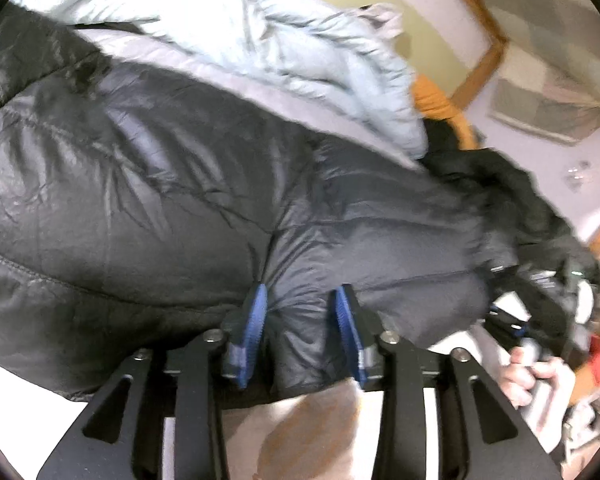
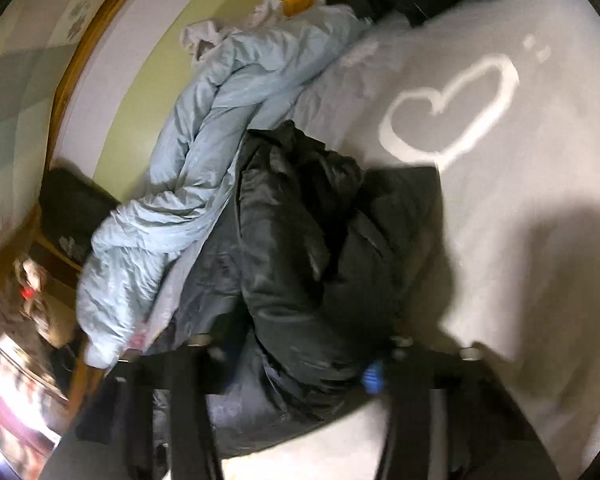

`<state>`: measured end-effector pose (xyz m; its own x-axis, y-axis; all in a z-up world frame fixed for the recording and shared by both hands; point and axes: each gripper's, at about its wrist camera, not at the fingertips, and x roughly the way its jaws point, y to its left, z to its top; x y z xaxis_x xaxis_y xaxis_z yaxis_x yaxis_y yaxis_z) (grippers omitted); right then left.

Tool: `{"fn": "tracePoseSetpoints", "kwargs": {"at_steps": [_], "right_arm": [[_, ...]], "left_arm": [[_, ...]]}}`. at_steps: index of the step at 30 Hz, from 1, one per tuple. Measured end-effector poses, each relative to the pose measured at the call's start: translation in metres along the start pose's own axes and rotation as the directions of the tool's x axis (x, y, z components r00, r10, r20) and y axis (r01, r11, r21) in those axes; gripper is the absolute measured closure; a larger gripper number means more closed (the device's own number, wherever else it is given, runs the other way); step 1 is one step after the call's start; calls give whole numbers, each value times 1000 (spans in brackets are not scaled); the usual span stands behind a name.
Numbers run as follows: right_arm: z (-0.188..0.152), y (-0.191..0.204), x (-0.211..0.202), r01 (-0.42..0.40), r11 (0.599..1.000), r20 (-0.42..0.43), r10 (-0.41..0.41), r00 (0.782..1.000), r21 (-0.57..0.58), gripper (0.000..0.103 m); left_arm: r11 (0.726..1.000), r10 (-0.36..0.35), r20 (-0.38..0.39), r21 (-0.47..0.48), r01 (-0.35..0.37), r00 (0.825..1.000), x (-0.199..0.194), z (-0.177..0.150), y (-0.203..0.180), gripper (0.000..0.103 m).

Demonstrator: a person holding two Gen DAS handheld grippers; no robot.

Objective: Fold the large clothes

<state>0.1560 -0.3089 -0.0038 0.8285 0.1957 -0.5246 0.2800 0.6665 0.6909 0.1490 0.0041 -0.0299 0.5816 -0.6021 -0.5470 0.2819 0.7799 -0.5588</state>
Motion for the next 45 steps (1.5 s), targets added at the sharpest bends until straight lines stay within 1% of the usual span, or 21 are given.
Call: {"fn": "tracePoseSetpoints", "kwargs": {"at_steps": [1,2,3,4,7,10,13,15,18,21,23,26,27,28,31,33,36,39,41,44,45], "right_arm": [[1,6,-2,34,998,5,-34,999,-47,71],[2,12,-6,67,993,5,-67,998,-94,74],[5,14,-10,77,989,2,-77,997,-124,77],[9,15,-16,77,985,-7,-79,997,-155,77],[21,17,-40,118,962,-12,-124,992,-244,78],[39,6,-73,186,926,34,-185,982,-327,78],[59,-9,-96,235,910,67,-226,972,-342,78],[74,-19,-108,265,908,86,-250,964,-324,78],[87,-25,-119,322,892,137,-293,946,-317,78],[87,-19,-118,350,872,148,-318,937,-341,78],[84,-9,-117,383,837,169,-344,924,-390,78],[79,8,-116,406,801,199,-353,914,-439,78],[77,13,-118,404,798,205,-349,915,-447,78],[75,21,-119,398,797,212,-338,917,-454,78],[66,47,-128,364,787,235,-282,930,-497,78],[53,77,-136,327,758,249,-222,943,-565,78],[27,124,-146,252,697,242,-116,963,-671,78],[-6,167,-151,143,631,185,2,983,-763,78],[-39,199,-149,61,562,127,79,989,-825,78],[-82,229,-131,-11,491,52,115,992,-871,78],[-92,234,-125,-20,479,40,115,993,-877,78]], "left_arm": [[999,-46,7,13,45,999,-7,3,1,57],[999,-32,33,35,30,999,-19,6,1,57],[999,14,83,49,-18,996,-34,9,1,52],[998,48,132,40,-54,990,-50,14,2,41],[997,77,217,-45,-69,973,-96,31,12,19],[985,171,246,-80,-155,954,-135,44,20,10],[970,243,190,-72,-234,951,-145,45,31,7],[967,246,108,-90,-236,963,-133,40,44,5],[978,167,-28,-123,-170,985,-98,29,58,5],[981,45,-76,-185,-59,996,-71,17,66,5],[981,5,-95,-193,-24,995,-58,9,66,5],[992,44,-108,-109,-56,993,-53,1,59,10],[995,57,-99,-74,-64,994,-53,1,55,22],[997,60,-92,-45,-64,994,-53,2,51,42],[995,102,-38,14,-102,994,-56,4,39,74],[993,105,-16,64,-104,994,-60,5,29,81],[989,90,-8,118,-89,996,-65,5,17,83],[994,67,-21,88,-65,998,-65,6,18,83],[997,51,-36,55,-49,998,-65,4,26,83],[998,44,-45,46,-42,998,-62,4,29,83],[998,44,-44,46,-42,998,-63,5,29,77]]}}
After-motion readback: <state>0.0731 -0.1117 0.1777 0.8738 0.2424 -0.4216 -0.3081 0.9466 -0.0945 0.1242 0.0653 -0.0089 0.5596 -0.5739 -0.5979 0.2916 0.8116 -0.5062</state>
